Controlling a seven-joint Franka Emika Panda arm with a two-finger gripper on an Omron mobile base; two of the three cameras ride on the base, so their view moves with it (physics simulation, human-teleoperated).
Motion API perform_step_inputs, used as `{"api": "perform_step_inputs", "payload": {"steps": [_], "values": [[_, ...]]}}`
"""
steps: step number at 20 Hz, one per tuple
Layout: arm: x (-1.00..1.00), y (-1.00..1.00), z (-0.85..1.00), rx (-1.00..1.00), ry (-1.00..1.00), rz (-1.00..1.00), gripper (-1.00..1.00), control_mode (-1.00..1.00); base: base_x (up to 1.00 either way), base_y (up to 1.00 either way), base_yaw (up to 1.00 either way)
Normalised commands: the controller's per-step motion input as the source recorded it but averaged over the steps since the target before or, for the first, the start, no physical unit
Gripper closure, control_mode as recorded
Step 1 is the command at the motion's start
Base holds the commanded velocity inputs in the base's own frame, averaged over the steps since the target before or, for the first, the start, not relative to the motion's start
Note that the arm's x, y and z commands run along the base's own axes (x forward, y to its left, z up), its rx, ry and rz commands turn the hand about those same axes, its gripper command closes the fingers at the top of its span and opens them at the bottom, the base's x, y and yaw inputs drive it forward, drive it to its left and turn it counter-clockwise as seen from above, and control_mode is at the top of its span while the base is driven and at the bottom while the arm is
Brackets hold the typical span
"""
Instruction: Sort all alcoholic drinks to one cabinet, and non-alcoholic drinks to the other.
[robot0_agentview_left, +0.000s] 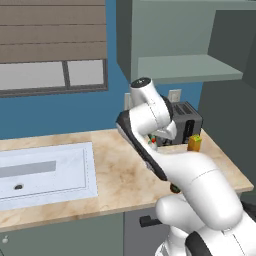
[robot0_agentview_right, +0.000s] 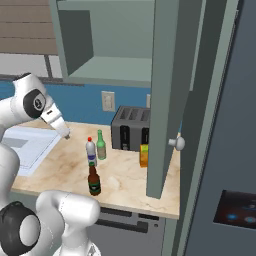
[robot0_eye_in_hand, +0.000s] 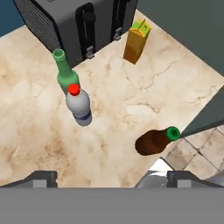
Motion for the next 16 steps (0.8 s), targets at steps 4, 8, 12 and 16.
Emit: {"api": "perform_step_inputs", "payload": {"steps": [4, 8, 12, 16], "values": [[0.00, 0.01, -0.35, -0.12, 0.00, -0.37, -1.00, -1.00, 0.00, 0.00, 0.00], [-0.01, 0.00, -0.33, -0.11, 0.00, -0.37, -1.00, -1.00, 0.00, 0.00, 0.00], [-0.06, 0.00, -0.33, -0.09, 0.00, -0.37, -1.00, -1.00, 0.00, 0.00, 0.00], [-0.12, 0.00, -0.30, -0.09, 0.00, -0.39, -1.00, -1.00, 0.00, 0.00, 0.00]]}}
